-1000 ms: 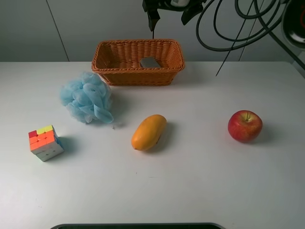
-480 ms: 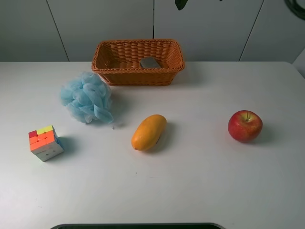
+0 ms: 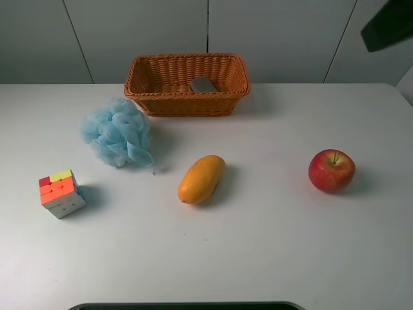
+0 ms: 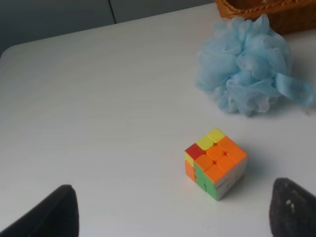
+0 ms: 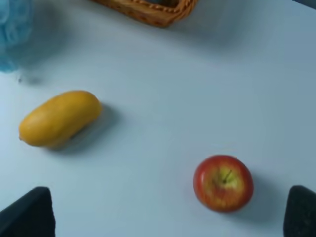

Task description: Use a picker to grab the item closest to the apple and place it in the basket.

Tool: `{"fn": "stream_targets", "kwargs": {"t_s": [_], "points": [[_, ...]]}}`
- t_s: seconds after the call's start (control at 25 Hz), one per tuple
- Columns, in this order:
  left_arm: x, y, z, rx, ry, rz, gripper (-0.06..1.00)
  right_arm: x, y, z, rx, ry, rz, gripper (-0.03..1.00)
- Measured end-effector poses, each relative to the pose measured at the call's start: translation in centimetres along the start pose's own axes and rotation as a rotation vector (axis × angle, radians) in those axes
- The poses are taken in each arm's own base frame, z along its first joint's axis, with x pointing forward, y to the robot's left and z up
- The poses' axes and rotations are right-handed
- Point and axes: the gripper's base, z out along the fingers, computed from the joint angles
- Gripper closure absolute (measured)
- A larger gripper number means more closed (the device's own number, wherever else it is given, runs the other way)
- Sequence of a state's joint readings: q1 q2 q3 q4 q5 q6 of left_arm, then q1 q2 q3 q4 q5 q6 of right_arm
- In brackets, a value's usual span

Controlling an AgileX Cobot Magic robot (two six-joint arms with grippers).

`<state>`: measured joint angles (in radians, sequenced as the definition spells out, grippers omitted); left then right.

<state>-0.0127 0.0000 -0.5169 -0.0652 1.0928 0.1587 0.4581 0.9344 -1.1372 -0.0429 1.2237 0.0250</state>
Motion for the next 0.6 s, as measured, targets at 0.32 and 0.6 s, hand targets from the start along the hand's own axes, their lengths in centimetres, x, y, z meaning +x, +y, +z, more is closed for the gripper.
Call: {"fn": "stream_targets", "kwargs": {"t_s": [0.32, 0.6], "points": [[0.0, 0.0, 0.0, 0.0, 0.0, 0.0, 0.2, 9.1, -0.2, -2.5, -0.002, -0.118, 0.018, 0.27], [0.0, 0.0, 0.0, 0.0, 0.0, 0.0, 0.2, 15.4, -0.6, -1.1, 0.133, -0.257, 0.167, 0.27]]}}
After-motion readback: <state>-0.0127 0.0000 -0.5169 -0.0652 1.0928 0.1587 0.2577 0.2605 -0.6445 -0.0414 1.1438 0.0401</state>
